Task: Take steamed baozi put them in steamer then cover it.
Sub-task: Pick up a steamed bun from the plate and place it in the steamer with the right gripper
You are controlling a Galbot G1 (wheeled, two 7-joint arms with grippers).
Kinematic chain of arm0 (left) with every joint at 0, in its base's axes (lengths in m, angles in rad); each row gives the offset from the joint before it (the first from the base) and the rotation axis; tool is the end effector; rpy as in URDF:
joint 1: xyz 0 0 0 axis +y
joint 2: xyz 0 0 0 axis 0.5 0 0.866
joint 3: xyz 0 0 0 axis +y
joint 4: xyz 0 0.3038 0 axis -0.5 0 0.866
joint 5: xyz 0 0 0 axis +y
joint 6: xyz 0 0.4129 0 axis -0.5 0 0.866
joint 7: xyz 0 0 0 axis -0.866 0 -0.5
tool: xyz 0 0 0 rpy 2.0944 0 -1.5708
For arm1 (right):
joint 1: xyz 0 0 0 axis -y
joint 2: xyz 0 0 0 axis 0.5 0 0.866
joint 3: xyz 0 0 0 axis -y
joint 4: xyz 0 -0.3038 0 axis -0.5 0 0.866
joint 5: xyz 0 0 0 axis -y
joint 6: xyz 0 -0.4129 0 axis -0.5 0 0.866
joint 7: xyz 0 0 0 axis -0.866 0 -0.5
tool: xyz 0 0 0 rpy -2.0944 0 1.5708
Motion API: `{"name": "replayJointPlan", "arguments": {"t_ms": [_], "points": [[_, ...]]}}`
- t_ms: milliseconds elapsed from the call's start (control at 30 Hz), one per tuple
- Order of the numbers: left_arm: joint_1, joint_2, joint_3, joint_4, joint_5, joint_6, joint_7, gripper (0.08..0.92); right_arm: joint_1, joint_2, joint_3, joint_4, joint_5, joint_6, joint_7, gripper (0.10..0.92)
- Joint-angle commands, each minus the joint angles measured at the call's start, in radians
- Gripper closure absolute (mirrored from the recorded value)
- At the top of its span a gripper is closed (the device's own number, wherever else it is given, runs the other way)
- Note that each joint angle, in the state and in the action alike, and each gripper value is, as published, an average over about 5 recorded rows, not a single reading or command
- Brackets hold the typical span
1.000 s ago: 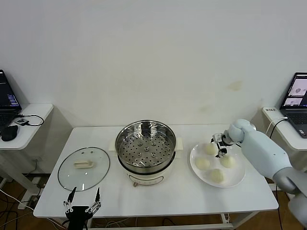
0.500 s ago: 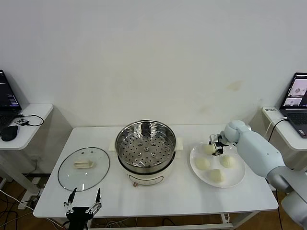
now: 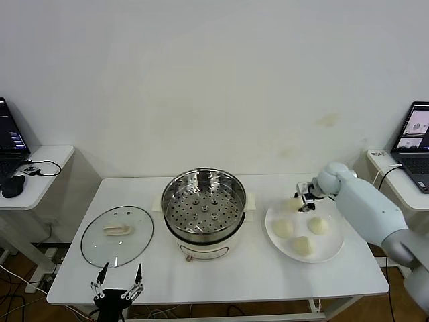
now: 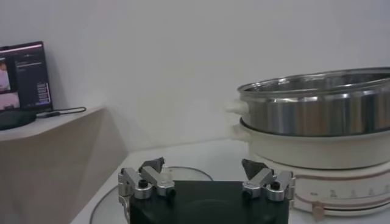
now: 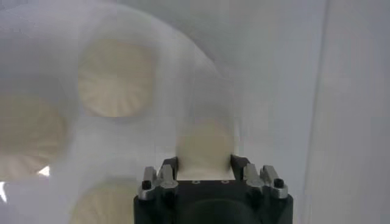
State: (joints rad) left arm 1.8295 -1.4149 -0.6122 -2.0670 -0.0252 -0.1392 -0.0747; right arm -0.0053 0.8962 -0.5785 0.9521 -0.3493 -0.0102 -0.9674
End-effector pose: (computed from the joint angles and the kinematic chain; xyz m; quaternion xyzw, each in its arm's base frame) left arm 0.1854 0.0484 -0.3265 0.0226 -0.9944 -0.0781 0.0668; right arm 0.6048 -0.1050 -0.1775 0.4380 -0.5760 0.6190 0.3053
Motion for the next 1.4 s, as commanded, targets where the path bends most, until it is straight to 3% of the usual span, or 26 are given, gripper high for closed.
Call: {"name": "replayJointPlan", "arguments": {"t_ms": [33, 433, 700, 1033, 1400], "points": [[-0.003, 0.008, 0.003, -0.008, -0.004, 0.004, 0.000, 0.177, 0.208, -0.151, -0.191, 0.278, 0.257, -0.053, -0.004, 0.465], [-0.017, 0.046, -0.007, -0.019, -0.104, 0.007, 0.017, 0.177, 0.586, -0.129, -0.513, 0.475, 0.583, -0.063, 0.048, 0.465], [-0.028, 0.052, -0.016, -0.009, -0.155, -0.008, 0.024, 0.177, 0.631, 0.052, -0.603, 0.426, 0.668, -0.009, 0.085, 0.465], [-0.030, 0.065, -0.056, -0.005, -0.179, -0.012, 0.030, 0.177, 0.530, 0.313, -0.678, 0.228, 0.511, 0.153, 0.117, 0.465], [-0.051, 0.065, -0.072, 0.009, -0.185, -0.012, 0.030, 0.177, 0.417, 0.421, -0.685, 0.033, 0.224, 0.349, 0.208, 0.465]]}}
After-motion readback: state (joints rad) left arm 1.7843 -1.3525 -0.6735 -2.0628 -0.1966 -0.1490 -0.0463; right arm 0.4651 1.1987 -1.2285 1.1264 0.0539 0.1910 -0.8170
